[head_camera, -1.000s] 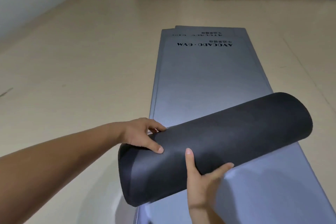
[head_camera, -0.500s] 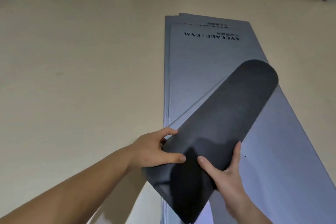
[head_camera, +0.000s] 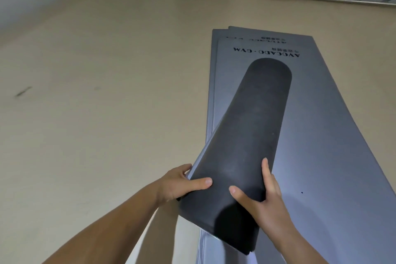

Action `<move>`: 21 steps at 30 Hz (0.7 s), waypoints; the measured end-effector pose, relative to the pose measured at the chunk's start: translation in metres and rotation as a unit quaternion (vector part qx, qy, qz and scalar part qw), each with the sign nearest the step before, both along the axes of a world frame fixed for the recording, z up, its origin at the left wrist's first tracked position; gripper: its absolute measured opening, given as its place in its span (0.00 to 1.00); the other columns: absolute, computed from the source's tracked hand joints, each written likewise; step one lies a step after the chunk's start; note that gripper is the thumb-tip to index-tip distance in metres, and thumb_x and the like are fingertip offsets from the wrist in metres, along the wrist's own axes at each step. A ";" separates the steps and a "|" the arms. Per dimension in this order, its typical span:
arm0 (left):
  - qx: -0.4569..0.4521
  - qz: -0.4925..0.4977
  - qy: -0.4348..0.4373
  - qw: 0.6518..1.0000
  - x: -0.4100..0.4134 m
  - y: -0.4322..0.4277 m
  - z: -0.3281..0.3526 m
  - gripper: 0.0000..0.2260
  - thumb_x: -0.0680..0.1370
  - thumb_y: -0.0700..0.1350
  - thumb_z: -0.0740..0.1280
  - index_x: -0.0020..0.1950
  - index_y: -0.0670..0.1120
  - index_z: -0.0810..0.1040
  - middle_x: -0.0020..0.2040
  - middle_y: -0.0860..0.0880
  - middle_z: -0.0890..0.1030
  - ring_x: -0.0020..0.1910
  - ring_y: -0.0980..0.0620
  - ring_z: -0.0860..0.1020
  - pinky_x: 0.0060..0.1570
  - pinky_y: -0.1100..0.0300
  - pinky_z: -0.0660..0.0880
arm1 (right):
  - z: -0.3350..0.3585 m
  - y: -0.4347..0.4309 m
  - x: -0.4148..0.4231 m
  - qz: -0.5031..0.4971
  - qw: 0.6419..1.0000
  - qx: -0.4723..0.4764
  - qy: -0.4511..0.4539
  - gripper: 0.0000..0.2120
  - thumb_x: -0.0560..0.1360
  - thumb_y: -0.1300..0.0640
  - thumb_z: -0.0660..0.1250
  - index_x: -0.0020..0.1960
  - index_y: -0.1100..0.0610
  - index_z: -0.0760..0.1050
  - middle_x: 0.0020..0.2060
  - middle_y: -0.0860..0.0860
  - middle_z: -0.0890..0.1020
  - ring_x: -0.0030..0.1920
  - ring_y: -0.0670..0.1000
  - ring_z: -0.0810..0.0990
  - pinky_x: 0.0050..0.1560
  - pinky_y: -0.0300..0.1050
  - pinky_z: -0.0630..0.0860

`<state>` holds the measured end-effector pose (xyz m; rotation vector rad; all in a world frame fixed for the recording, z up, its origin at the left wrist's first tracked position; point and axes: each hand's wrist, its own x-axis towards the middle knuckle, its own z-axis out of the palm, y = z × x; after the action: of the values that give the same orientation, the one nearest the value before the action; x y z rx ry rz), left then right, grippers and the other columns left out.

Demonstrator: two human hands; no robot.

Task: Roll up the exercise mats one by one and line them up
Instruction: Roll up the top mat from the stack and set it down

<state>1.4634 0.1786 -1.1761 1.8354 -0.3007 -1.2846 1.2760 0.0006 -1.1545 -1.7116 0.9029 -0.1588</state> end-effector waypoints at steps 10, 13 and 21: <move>-0.064 0.084 0.018 0.994 -0.019 0.038 0.016 0.33 0.69 0.60 0.83 0.71 0.58 0.77 0.61 0.58 0.86 0.59 0.56 0.85 0.62 0.54 0.81 | 0.017 0.026 0.040 0.051 0.998 0.000 0.027 0.59 0.52 0.26 0.81 0.71 0.15 0.46 0.78 0.38 0.51 0.75 0.47 0.69 0.76 0.55 0.70; -0.052 0.145 0.023 0.988 -0.013 0.086 0.012 0.39 0.63 0.56 0.88 0.71 0.56 0.76 0.61 0.57 0.86 0.57 0.55 0.86 0.59 0.53 0.83 | 0.010 0.060 0.061 0.116 0.993 0.003 0.035 0.61 0.52 0.25 0.81 0.71 0.14 0.44 0.80 0.37 0.47 0.79 0.48 0.63 0.77 0.57 0.68; -0.063 0.375 0.031 0.924 -0.013 0.269 0.005 0.36 0.63 0.51 0.86 0.69 0.52 0.79 0.59 0.50 0.88 0.56 0.46 0.87 0.55 0.49 0.82 | -0.003 0.201 0.139 0.400 0.915 -0.042 0.033 0.49 0.65 0.31 0.77 0.73 0.16 0.47 0.82 0.38 0.37 0.83 0.45 0.53 0.77 0.45 0.64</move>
<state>1.4507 0.4480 -1.1706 1.5555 0.3311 -0.7552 1.4146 0.2017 -1.1571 -2.0442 0.1823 0.4161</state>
